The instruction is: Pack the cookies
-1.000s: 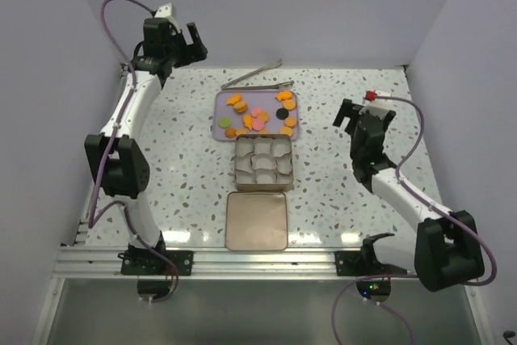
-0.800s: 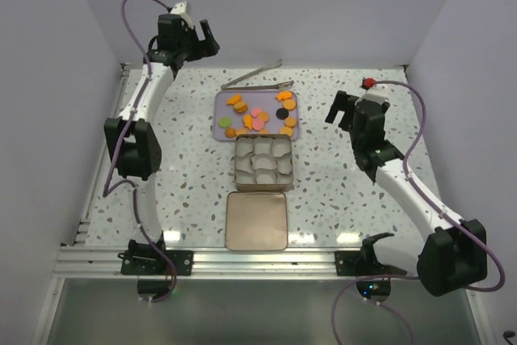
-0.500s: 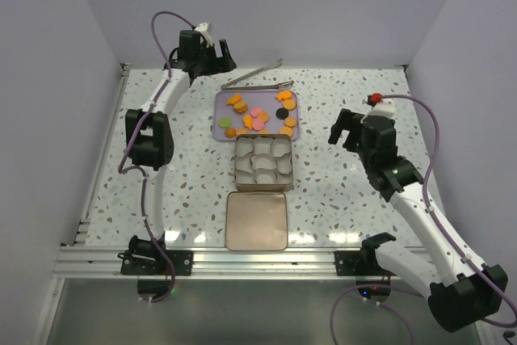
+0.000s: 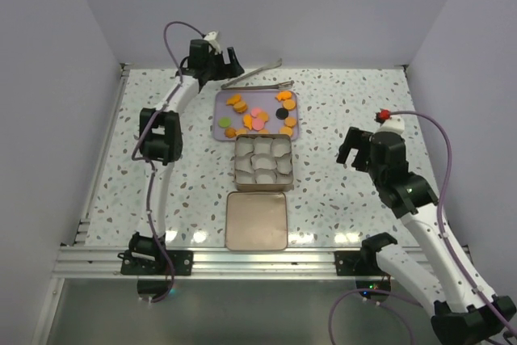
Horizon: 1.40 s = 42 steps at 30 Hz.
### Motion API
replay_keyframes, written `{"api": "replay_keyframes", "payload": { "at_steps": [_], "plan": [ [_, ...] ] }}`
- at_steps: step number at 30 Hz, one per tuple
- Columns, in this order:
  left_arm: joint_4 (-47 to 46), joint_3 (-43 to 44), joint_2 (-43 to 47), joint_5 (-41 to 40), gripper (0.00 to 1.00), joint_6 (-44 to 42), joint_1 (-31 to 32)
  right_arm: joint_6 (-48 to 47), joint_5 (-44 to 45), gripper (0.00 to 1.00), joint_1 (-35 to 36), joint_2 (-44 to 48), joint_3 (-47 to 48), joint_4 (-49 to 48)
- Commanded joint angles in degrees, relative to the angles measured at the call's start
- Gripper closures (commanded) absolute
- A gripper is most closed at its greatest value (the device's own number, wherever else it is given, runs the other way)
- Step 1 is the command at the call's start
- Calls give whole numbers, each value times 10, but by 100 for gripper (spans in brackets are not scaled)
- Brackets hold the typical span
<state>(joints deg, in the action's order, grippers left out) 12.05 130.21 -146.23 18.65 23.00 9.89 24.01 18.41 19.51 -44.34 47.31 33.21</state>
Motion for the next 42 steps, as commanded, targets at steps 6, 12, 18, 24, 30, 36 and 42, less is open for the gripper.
{"api": "replay_keyframes", "payload": {
  "at_steps": [6,12,18,24,30,36,42],
  "plan": [
    [-17,37,-43,-42,3,-7,12,2,7,1,0,27,4,53],
    [13,64,-71,-77,6,-5,20,10,-7,1,0,27,2,61],
    [46,104,-78,-130,10,1,22,15,-27,1,0,14,-5,46],
    [32,76,-34,-180,15,-24,23,6,-48,1,0,-9,-13,19],
    [97,104,-72,-116,21,-11,18,-2,-68,1,0,-38,-13,-13],
    [134,96,-70,-135,27,-31,25,-5,-87,1,0,-54,-15,-28],
    [201,98,-61,-252,24,-67,26,-2,-102,1,0,-59,-19,-41]
  ]
}}
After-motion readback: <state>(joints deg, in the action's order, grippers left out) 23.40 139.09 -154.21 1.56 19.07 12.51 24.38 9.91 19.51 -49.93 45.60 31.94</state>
